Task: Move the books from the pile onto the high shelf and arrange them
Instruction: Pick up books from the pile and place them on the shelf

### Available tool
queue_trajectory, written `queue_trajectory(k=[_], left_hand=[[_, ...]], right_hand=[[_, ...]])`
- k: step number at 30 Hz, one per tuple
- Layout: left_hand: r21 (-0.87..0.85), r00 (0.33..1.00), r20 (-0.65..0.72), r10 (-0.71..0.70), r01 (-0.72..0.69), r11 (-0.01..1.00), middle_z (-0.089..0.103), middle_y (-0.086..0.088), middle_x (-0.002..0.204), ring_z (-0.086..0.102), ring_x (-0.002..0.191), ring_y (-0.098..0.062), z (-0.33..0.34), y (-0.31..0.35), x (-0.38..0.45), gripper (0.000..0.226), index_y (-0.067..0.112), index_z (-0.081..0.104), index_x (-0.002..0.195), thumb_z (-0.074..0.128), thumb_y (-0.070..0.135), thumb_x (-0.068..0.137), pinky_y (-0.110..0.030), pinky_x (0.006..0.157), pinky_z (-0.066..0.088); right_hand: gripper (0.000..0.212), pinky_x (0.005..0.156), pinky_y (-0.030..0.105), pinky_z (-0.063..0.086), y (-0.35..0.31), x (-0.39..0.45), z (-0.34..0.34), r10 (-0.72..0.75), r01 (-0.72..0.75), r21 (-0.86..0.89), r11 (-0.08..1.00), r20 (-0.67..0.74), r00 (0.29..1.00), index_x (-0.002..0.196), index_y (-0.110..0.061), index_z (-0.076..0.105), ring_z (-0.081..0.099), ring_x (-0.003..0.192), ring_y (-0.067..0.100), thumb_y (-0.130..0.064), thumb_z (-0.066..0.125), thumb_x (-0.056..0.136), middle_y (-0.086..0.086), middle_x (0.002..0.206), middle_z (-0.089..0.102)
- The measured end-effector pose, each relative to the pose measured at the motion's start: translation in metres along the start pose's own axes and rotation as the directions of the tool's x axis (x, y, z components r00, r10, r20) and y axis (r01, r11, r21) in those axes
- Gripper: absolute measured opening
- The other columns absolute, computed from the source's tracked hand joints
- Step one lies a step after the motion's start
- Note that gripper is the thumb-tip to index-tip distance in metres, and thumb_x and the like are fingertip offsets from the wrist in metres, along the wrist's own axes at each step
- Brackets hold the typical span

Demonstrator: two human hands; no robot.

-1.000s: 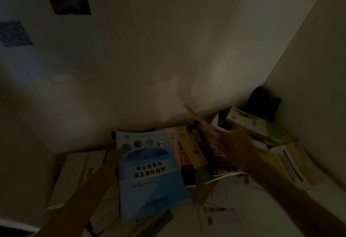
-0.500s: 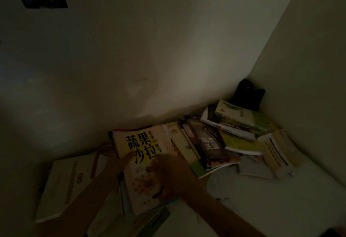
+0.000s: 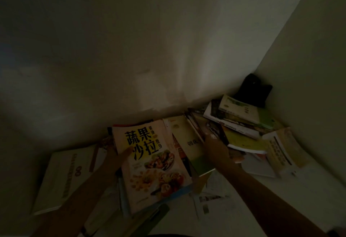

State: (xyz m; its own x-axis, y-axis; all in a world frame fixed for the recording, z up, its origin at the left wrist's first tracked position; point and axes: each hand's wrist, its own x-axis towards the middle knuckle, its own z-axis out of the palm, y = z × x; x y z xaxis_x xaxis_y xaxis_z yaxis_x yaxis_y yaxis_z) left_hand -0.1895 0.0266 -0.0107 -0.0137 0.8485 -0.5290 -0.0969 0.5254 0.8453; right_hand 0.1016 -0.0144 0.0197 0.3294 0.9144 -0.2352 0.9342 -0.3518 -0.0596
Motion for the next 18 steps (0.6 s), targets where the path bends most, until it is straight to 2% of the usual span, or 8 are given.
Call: queue_trajectory(k=[4,8,11,13,15,16,17,18], left_hand=[[0.021,1.0,0.001,-0.024,0.024,1.0,0.044,-0.018,0.139,0.052,0.117,-0.038,-0.001,0.001,-0.002,0.083,0.013,0.014,0.147,0.067,0.018,0.083,-0.05,0.09,0.047],[-0.015,0.999,0.002,-0.036,0.036,0.999,0.046,-0.018,0.138,0.055,0.113,-0.037,-0.001,0.002,-0.001,0.079,0.012,0.019,0.147,0.065,0.025,0.084,-0.043,0.084,0.048],[-0.088,0.998,0.053,-0.037,0.041,0.995,0.049,-0.009,0.134,0.053,0.116,-0.032,0.004,0.018,-0.02,0.068,0.011,0.032,0.139,0.049,0.051,0.087,-0.045,0.088,0.046],[-0.147,0.998,0.066,-0.017,0.027,0.989,0.052,-0.009,0.12,0.05,0.113,-0.028,0.01,0.027,-0.031,0.049,0.011,0.043,0.126,0.026,0.046,0.097,-0.046,0.092,0.041],[-0.189,1.0,0.018,0.006,-0.002,0.982,0.049,-0.014,0.129,0.047,0.121,-0.031,0.012,0.028,-0.029,0.054,0.007,0.041,0.134,0.022,0.043,0.098,-0.045,0.097,0.039],[-0.192,1.0,0.003,0.015,-0.014,0.981,0.043,-0.015,0.138,0.044,0.126,-0.033,0.015,0.029,-0.024,0.062,0.007,0.037,0.139,0.029,0.05,0.095,-0.047,0.102,0.038],[-0.172,1.0,-0.022,0.017,-0.021,0.985,0.038,-0.015,0.144,0.042,0.128,-0.034,0.014,0.023,-0.017,0.076,0.01,0.033,0.143,0.039,0.061,0.086,-0.049,0.104,0.037],[-0.142,0.998,-0.05,0.036,-0.043,0.989,0.036,-0.014,0.146,0.042,0.128,-0.035,0.01,0.016,-0.008,0.092,0.013,0.031,0.144,0.049,0.07,0.074,-0.051,0.104,0.037]], right_hand=[[0.03,0.067,0.029,0.049,-0.007,-0.005,-0.017,-0.047,0.044,-0.078,0.996,-0.038,0.998,0.126,-0.009,0.045,0.063,0.085,0.022,-0.009,0.04,0.097,0.008,0.105,0.062],[0.023,0.054,0.025,0.042,-0.047,-0.037,-0.038,-0.121,0.116,-0.066,0.991,-0.086,0.989,0.116,-0.009,0.052,0.049,0.058,0.015,-0.015,0.041,0.098,0.003,0.078,0.055],[0.022,0.067,0.028,0.045,-0.091,-0.077,-0.045,-0.252,0.253,0.002,0.967,-0.057,0.966,0.111,-0.01,0.054,0.063,0.083,0.022,-0.018,0.038,0.099,0.007,0.098,0.064],[0.022,0.065,0.029,0.046,-0.12,-0.101,-0.036,-0.324,0.327,0.003,0.945,-0.123,0.938,0.108,-0.005,0.059,0.066,0.083,0.023,-0.02,0.051,0.094,0.009,0.094,0.067],[0.035,0.051,0.023,0.05,-0.143,-0.114,-0.016,-0.302,0.289,-0.089,0.953,-0.279,0.911,0.078,-0.002,0.071,0.065,0.055,0.016,-0.029,0.085,0.06,0.006,0.062,0.066],[0.042,0.045,0.021,0.05,-0.151,-0.119,-0.005,-0.301,0.278,-0.118,0.953,-0.299,0.905,0.061,-0.003,0.071,0.061,0.044,0.014,-0.035,0.091,0.043,0.006,0.05,0.062],[0.043,0.044,0.021,0.05,-0.159,-0.122,0.01,-0.297,0.278,-0.109,0.954,-0.268,0.916,0.054,-0.005,0.07,0.061,0.041,0.013,-0.042,0.09,0.041,0.006,0.046,0.061],[0.042,0.045,0.022,0.051,-0.166,-0.125,0.02,-0.302,0.29,-0.083,0.953,-0.237,0.923,0.054,-0.007,0.072,0.063,0.043,0.013,-0.048,0.084,0.052,0.007,0.048,0.064]])
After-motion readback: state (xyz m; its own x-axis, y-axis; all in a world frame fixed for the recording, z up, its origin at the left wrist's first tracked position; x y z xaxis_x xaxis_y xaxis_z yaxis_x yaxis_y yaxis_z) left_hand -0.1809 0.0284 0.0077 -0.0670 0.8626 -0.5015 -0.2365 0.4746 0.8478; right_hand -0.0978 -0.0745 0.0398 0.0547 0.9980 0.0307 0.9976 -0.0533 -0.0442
